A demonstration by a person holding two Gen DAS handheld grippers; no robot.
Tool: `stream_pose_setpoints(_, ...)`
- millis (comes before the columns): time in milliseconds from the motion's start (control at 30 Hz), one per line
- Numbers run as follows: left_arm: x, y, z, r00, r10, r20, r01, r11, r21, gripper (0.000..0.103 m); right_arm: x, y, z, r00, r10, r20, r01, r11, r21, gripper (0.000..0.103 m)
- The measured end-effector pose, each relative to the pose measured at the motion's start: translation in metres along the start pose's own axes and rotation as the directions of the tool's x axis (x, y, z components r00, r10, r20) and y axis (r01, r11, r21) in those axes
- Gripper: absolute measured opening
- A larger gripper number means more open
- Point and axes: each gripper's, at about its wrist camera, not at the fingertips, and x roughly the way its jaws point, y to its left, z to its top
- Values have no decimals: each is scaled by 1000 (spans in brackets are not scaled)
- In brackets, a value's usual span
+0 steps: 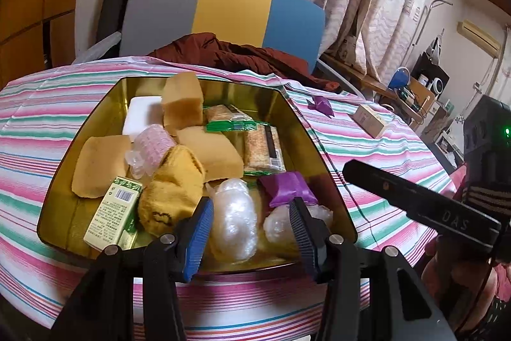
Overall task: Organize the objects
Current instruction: 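Carry both plastic bundles over the gold tray and open both tools, then move the right tool to the cream tea box and grasp it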
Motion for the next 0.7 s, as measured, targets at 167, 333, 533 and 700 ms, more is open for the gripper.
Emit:
stream_pose_setpoints(167, 3, -4, 2, 1000, -3, -10, 3, 1000, 3, 50, -2, -12, 5, 1000, -25, 12, 25, 999, 21, 64)
stream_pose_setpoints(333, 6, -10, 5, 1000, -9, -21, 9, 1000, 13, 50, -4, -26, 11, 999, -50, 22, 49, 998, 41, 64)
stream_pose_setpoints(533, 19, -24, 14, 998, -14, -64, 16, 999, 31, 50, -4, -48, 23, 995, -94, 34, 93, 994, 50, 64)
stream_pose_setpoints(700, 26, -40, 22, 997, -32, -77, 37, 997, 65, 50, -2, -74, 35, 984, -175, 25, 173, 984, 47, 64)
